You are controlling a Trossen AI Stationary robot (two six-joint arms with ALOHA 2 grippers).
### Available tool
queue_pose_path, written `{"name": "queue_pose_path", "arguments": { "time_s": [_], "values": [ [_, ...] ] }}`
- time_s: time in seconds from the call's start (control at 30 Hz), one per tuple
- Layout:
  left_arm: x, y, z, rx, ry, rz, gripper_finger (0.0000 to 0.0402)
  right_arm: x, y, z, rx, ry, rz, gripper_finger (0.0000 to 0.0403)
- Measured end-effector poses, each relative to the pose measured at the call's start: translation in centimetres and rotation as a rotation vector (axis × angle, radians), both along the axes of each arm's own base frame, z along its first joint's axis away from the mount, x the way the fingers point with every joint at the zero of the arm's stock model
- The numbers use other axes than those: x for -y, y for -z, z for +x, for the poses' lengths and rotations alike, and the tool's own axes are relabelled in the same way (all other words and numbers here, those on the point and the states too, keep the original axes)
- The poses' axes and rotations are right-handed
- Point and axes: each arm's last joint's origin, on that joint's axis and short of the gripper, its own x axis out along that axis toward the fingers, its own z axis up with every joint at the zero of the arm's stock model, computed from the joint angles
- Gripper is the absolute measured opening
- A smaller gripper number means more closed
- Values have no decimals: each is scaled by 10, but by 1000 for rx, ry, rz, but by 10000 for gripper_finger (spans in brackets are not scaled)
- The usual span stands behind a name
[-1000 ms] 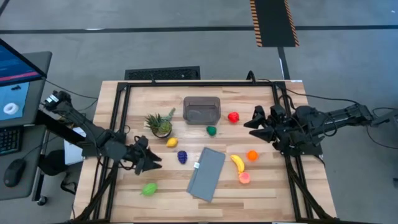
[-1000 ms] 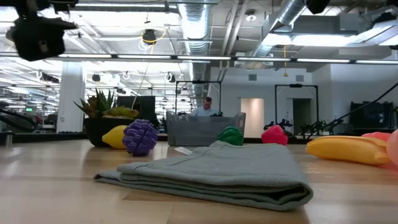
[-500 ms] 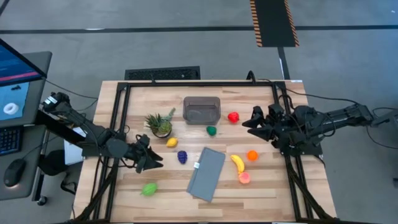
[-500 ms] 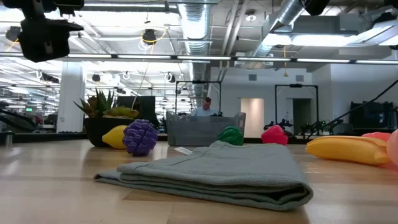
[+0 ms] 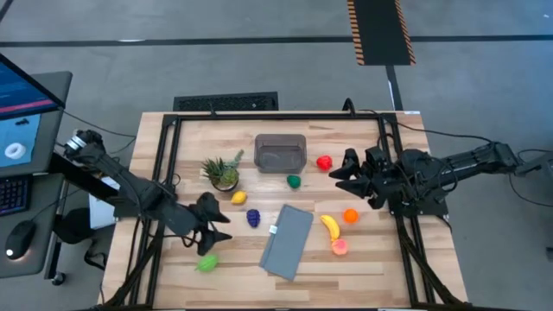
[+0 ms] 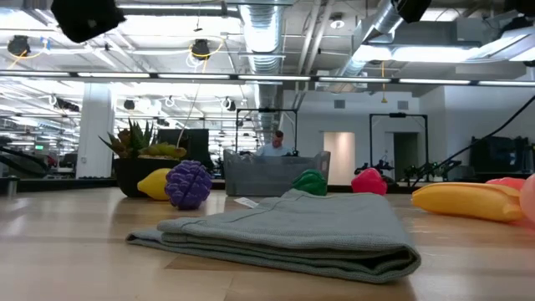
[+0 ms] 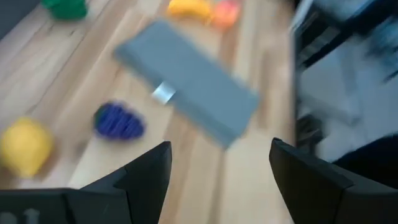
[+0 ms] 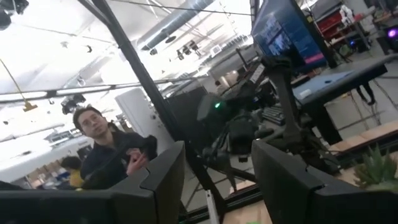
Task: Pick and placing Produce into tupperware
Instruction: Put the grapes into the black bin
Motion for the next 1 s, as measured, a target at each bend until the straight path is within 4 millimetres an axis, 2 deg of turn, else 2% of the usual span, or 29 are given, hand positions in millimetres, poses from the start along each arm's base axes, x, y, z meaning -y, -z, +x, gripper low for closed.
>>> {"name": "queue_pose_path", "arguments": {
  "time_s": [0.23, 0.47, 0.6, 0.83, 1.0],
  "values": [
    [13, 11, 16, -158, 28, 224, 259, 1, 0, 0, 8, 22, -61, 190],
    [19, 31, 38, -229, 184, 494, 259, 1, 2, 1, -9, 29, -71, 172],
    [11, 40, 51, -273, 214, 575, 259, 1, 2, 1, -10, 29, -71, 171],
    [-14, 41, 62, -324, 231, 593, 259, 1, 2, 1, -14, 25, -55, 186],
    [-30, 41, 71, -332, 222, 486, 259, 1, 7, 2, -67, 15, -29, 198]
  ]
}}
